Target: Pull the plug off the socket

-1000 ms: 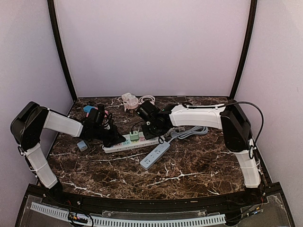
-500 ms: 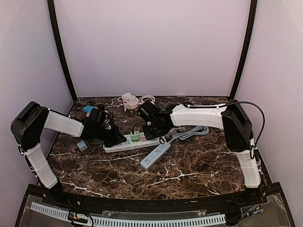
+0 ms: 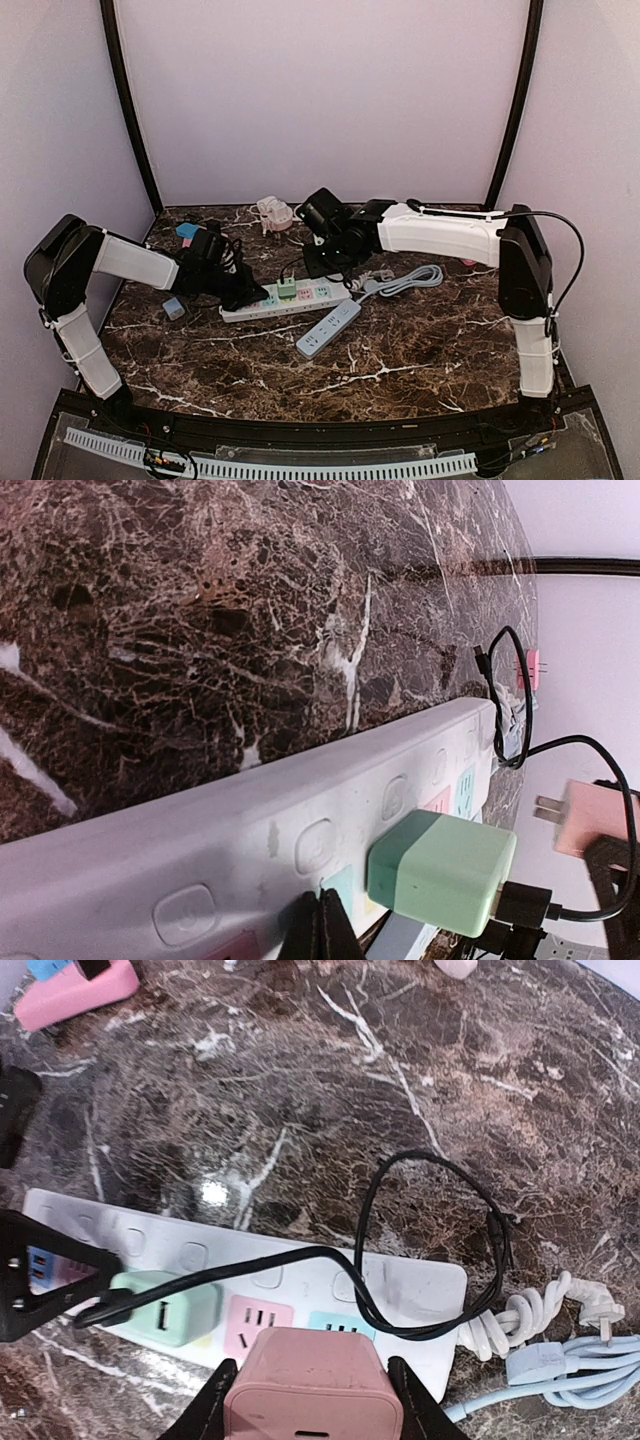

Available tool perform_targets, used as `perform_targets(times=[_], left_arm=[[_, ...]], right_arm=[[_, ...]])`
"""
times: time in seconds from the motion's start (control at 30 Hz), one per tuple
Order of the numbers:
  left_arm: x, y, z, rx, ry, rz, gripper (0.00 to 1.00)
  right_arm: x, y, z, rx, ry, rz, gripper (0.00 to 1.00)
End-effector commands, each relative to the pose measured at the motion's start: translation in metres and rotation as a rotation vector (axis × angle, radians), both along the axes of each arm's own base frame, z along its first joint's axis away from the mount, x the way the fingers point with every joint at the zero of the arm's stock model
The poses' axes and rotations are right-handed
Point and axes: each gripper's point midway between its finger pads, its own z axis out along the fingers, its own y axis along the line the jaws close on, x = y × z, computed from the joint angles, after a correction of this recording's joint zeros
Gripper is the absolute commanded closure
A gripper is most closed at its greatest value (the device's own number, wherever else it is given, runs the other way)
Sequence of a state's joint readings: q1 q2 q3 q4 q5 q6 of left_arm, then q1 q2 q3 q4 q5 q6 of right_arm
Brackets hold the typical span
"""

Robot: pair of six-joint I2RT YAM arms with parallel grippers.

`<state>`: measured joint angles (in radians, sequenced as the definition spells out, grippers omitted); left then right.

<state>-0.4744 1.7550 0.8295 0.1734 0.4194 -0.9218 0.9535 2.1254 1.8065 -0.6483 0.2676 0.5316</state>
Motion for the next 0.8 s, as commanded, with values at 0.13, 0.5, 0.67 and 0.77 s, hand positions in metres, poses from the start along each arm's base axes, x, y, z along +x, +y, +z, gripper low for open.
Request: perform_targets(times=[0.13, 0.5, 0.67, 0.77], left_arm=[[-0.068, 0.052, -0.091, 0.288, 0.313, 0.046, 1.00], [-0.042, 0.027, -0.054, 0.250, 0.216, -0.014, 0.97], [-0.023, 0.010, -0.025, 0.236, 0.138, -0.050, 0.96], [-0.017, 0.003, -0.012, 0.233, 0.106, -0.072, 0.96]], right_arm=[[-0.004, 0.006, 0.037, 0.060, -0.036, 0.014, 0.87], [-0.042, -0.085, 0.046, -0.026, 0.027, -0.088, 0.87], [-0.080, -0.158, 0.024, -0.093, 0.149, -0.189, 0.87], [-0.105, -0.203, 0.014, -0.135, 0.218, -0.264, 0.86]])
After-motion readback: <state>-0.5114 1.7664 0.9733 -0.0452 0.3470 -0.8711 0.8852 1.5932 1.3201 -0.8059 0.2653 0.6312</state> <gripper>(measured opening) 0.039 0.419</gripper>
